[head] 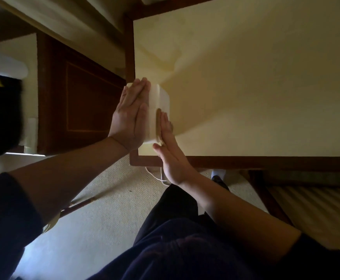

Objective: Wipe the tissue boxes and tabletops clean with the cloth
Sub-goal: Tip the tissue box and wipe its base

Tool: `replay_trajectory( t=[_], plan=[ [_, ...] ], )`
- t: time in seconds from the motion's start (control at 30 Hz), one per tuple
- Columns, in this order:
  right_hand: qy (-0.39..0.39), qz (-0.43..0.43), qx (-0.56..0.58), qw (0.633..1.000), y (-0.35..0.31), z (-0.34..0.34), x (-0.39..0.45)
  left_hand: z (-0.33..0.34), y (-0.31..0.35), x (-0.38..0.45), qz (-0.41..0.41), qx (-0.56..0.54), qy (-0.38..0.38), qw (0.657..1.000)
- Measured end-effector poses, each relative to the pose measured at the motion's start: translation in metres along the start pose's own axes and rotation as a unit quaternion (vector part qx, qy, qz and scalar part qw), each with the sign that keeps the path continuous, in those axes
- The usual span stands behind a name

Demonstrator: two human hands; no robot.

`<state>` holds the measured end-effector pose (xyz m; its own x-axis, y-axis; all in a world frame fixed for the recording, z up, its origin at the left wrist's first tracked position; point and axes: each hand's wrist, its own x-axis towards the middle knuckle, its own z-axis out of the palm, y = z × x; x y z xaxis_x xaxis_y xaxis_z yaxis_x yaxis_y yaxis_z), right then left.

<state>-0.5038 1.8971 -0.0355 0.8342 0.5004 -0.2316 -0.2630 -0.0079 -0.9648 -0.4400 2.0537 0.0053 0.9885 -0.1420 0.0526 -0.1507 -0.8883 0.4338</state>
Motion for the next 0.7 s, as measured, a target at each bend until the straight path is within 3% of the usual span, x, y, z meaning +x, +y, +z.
replay_trajectory(
  t=[0.07,0.13,0.2,0.3,0.43,0.5,0.57,0.7],
  plan=[
    [0.041,-0.023,-0.038,0.998,-0.007,-0.014,-0.003,0.0,0.0,-0.001,0.004,0.003,0.002,1.0],
    [0.13,0.005,-0.046,0.99,-0.013,-0.041,-0.002,0.0,-0.001,-0.001,0.006,0.005,0.003,1.0],
    [0.193,0.018,-0.176,0.965,-0.012,-0.079,0.0,0.0,-0.001,-0.002,0.009,0.005,0.003,1.0],
    [0.244,0.011,-0.409,0.879,-0.011,-0.136,-0.005,0.0,-0.002,-0.003,0.008,-0.005,0.003,1.0],
    [0.306,0.035,-0.572,0.76,-0.012,-0.179,-0.016,0.0,-0.005,-0.002,0.008,-0.02,-0.007,1.0],
    [0.301,0.067,-0.603,0.736,-0.011,-0.179,-0.019,-0.001,-0.005,-0.002,0.006,-0.033,-0.011,0.999],
    [0.25,0.079,-0.624,0.736,-0.008,-0.162,-0.022,-0.002,-0.004,-0.003,0.002,-0.045,-0.013,0.999],
    [0.0,0.135,-0.562,0.816,0.001,-0.102,-0.031,-0.003,-0.006,-0.004,0.001,-0.066,-0.022,0.998]
  ],
)
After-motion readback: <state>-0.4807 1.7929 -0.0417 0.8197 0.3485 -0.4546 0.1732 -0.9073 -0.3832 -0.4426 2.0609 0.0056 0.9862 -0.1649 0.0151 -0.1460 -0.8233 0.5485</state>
